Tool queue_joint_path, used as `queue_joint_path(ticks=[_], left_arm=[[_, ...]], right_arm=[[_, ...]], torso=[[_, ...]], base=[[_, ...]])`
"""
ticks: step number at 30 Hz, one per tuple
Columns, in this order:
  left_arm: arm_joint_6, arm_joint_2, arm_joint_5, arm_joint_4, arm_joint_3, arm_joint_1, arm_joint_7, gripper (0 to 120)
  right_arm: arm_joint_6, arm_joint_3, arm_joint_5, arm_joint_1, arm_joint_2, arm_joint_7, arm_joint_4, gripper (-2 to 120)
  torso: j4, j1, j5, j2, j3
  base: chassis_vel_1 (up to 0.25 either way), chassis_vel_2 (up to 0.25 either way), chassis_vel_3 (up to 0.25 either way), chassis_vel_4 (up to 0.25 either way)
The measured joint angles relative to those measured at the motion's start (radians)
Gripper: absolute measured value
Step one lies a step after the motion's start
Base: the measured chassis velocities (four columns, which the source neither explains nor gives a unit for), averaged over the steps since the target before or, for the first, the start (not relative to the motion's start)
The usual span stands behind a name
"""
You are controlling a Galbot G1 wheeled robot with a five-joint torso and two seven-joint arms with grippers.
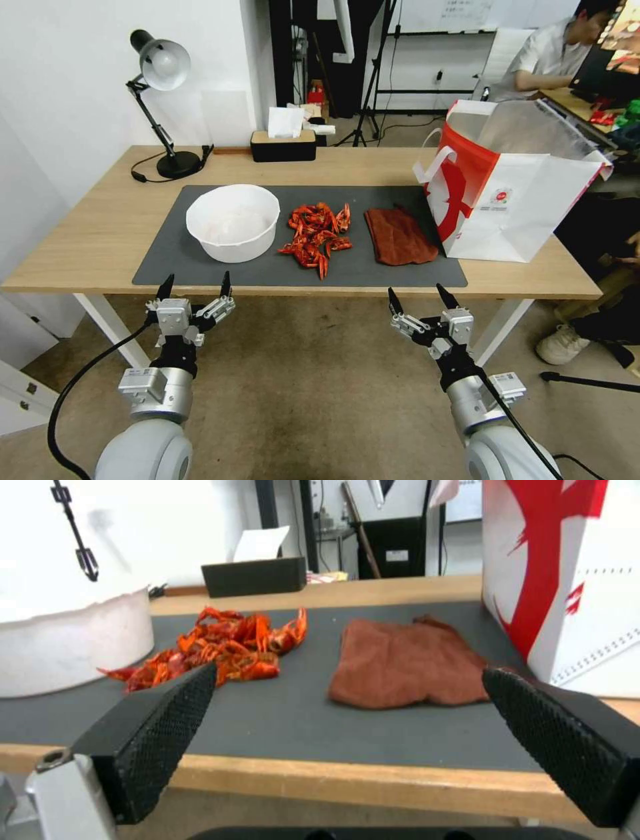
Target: Sweep shrimp from table into container with towel, then put container into takeout bag.
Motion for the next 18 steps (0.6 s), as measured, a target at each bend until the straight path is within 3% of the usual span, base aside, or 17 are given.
queue_joint_path(ticks=[7,9,10,12,13,14,15,17,18], left_arm=[[-0.012,0.000,0.016,0.001,-0.001,0.001,0.003,100],[-0.029,0.054,0.011,0.009,-0.016,-0.031,0.013,100],[-0.029,0.054,0.011,0.009,-0.016,-0.031,0.013,100],[-0.035,0.155,-0.016,0.013,-0.046,-0.104,0.052,100],[-0.035,0.155,-0.016,0.013,-0.046,-0.104,0.052,100],[-0.028,0.211,-0.042,0.017,-0.059,-0.148,0.072,100],[-0.004,0.302,-0.099,0.035,-0.066,-0.230,0.097,100],[0.001,0.325,-0.116,0.044,-0.066,-0.255,0.103,100],[0.003,0.428,-0.181,0.089,-0.058,-0.343,0.156,100]], right_arm=[[0.006,0.001,-0.001,0.002,-0.001,0.006,-0.005,100],[0.006,0.001,0.000,0.004,-0.007,0.010,-0.005,100],[0.006,0.001,0.000,0.004,-0.007,0.010,-0.005,100],[0.006,0.001,0.001,0.005,-0.018,0.014,-0.005,100],[0.006,0.001,0.001,0.005,-0.018,0.014,-0.005,100],[0.006,0.002,0.001,0.005,-0.022,0.015,-0.005,100],[0.006,0.002,0.002,0.003,-0.028,0.016,-0.004,100],[0.006,0.002,0.002,0.003,-0.029,0.017,-0.004,100],[0.006,0.002,0.002,-0.001,-0.032,0.019,-0.003,100]], torso=[[0.0001,0.000,-0.0001,0.000,0.000],[0.0004,0.000,-0.0003,0.000,0.000],[0.0004,0.000,-0.0003,0.000,0.000],[0.0001,0.000,-0.0007,0.000,0.000],[0.0001,0.000,-0.0007,0.000,0.000],[0.0002,0.000,-0.0002,0.000,0.000],[0.0002,0.000,-0.0002,0.000,0.000],[-0.0002,0.000,0.0000,0.000,0.000],[-0.0008,0.000,-0.0009,0.000,0.000]], base=[[0.000,0.000,0.000,0.000],[0.000,0.000,0.000,0.000],[0.000,0.000,0.000,0.000],[0.000,0.000,0.000,0.000],[0.000,0.000,0.000,0.000],[0.000,0.000,0.000,0.000],[0.000,0.000,0.000,0.000],[0.000,0.000,0.000,0.000],[0.000,0.000,0.000,0.000]])
